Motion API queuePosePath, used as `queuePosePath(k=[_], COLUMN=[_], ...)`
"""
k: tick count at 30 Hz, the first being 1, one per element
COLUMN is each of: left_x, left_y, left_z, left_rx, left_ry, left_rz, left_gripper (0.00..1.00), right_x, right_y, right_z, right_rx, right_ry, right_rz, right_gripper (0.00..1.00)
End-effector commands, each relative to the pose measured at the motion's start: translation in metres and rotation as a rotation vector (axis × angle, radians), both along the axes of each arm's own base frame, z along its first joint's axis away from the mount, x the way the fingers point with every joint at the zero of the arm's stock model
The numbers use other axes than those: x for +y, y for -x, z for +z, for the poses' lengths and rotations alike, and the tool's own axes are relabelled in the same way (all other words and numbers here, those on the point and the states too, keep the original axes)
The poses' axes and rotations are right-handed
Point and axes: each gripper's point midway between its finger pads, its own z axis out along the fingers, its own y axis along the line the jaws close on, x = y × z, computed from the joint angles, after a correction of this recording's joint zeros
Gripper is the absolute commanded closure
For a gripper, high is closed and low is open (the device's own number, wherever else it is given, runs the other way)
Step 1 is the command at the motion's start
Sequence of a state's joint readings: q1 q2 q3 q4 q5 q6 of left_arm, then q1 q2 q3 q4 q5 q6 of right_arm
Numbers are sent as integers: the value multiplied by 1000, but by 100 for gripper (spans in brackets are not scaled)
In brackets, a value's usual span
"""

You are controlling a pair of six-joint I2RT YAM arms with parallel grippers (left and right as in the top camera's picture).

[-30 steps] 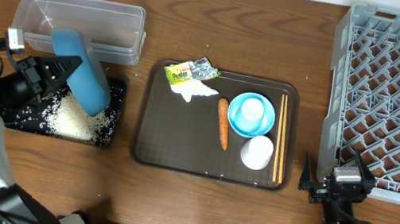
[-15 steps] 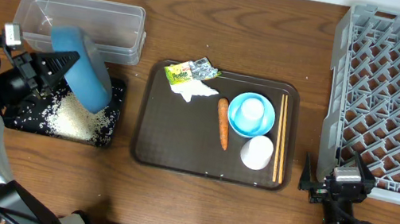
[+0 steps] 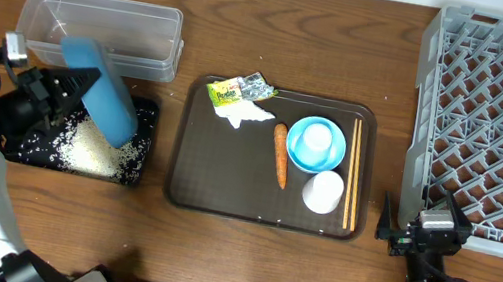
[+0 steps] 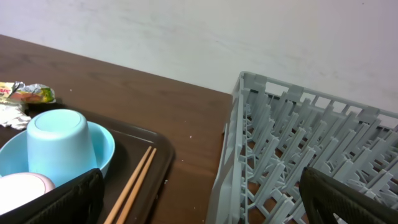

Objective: Sort waste into correct bins and load items into the dishwasher rack
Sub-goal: 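Tilt the blue bowl with the left gripper to pour rice onto black tray, then carry the emptied blue bowl back and set it on the brown tray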

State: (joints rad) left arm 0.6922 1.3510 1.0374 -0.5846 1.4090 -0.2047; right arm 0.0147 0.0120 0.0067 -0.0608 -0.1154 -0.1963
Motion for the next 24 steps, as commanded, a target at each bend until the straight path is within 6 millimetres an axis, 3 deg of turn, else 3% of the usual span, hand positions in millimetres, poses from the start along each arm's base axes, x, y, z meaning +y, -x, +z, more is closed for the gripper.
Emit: queuePosePath(k=[1, 5, 14, 18, 24], left_x=[6, -10, -53, -70, -123], left_y=[0, 9, 32, 41, 42], left_z=[-21, -30, 7, 0, -22], left_rx=[112, 170, 27, 43, 45], left_ry=[-214, -415, -735, -848, -971], left_rz=[107, 122, 146, 115, -34], left_gripper=[94, 94, 94, 94, 94], right_x=[1, 1, 1, 1, 1], right_y=[0, 0, 0, 0, 0], right_z=[0, 0, 0, 0, 0], right_rx=[-2, -2, -2, -2, -2], right_ry=[11, 11, 11, 11, 11], right_rz=[3, 3, 3, 3, 3], right_gripper=[1, 1, 1, 1, 1])
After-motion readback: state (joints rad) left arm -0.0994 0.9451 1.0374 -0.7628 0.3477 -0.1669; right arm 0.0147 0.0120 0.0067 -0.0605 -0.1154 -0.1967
